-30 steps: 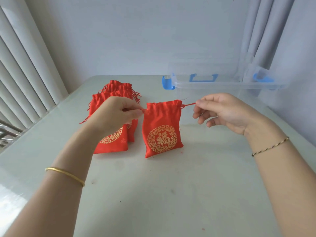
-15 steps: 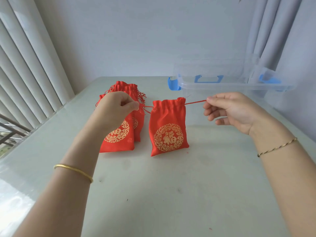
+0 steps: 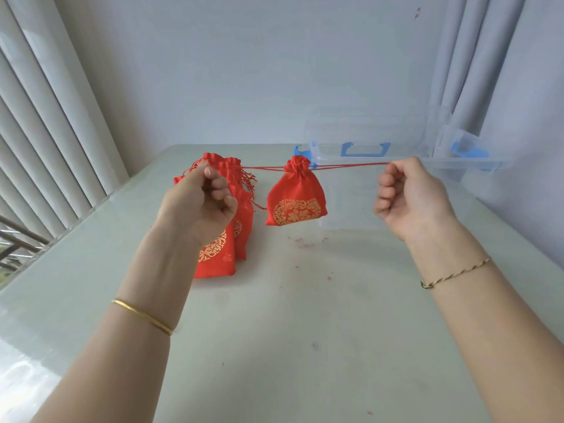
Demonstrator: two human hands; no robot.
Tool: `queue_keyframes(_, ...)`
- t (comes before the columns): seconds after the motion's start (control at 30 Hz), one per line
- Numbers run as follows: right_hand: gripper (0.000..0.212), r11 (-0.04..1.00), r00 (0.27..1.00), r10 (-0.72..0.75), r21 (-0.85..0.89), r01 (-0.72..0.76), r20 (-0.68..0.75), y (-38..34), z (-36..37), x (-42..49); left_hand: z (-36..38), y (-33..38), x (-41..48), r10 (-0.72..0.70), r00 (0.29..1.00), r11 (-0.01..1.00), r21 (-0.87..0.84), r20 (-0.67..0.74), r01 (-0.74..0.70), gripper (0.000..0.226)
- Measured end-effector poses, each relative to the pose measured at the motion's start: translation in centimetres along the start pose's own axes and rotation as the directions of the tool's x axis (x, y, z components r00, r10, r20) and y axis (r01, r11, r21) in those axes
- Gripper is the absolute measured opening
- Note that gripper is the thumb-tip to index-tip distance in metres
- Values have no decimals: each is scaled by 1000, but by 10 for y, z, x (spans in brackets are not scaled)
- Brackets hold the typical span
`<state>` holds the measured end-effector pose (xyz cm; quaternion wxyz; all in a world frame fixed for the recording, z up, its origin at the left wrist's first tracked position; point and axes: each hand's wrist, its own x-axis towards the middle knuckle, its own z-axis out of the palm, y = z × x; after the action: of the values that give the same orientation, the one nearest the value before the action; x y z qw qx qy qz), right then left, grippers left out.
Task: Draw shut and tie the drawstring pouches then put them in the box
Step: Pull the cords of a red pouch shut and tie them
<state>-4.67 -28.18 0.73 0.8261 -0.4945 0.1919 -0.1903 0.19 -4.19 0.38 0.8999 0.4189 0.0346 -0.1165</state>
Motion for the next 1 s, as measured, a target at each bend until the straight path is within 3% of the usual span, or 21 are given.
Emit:
queue_keyframes(0.13, 29, 947, 959, -279, -152, 284, 51, -11, 10, -18, 21, 0, -17, 184, 963, 966, 144, 194, -214, 40)
queue_keyframes(0.3, 29, 813, 847, -431, -274, 514, 311, -6, 25, -41, 46, -13, -41, 194, 904, 903, 291, 381, -316, 35)
queue_keyframes(0.57, 25, 663, 659, -447, -270, 698, 605, -5, 32, -59, 51, -20, -52, 191, 856, 531, 683, 481, -502, 5)
queue_keyframes(0.67, 25, 687, 672, -423, -268, 675, 607, -5, 33, -60, 50, -22, -49, 256, 847, 483, 698, 465, -529, 15)
queue_keyframes(0.77, 38, 713, 767, -369, -369, 596, 525, -4, 29, -52, 48, -21, -47, 267, 851, 542, 660, 452, -520, 23)
queue_keyframes(0.87, 38, 694, 819, -208, -509, 509, 535, -1, 25, -48, 47, -19, -48, 243, 856, 589, 632, 456, -504, 13)
queue_keyframes(1.0, 32, 706, 779, -103, -506, 495, 619, 7, 28, -50, 47, -19, -49, 222, 859, 625, 609, 461, -488, 11)
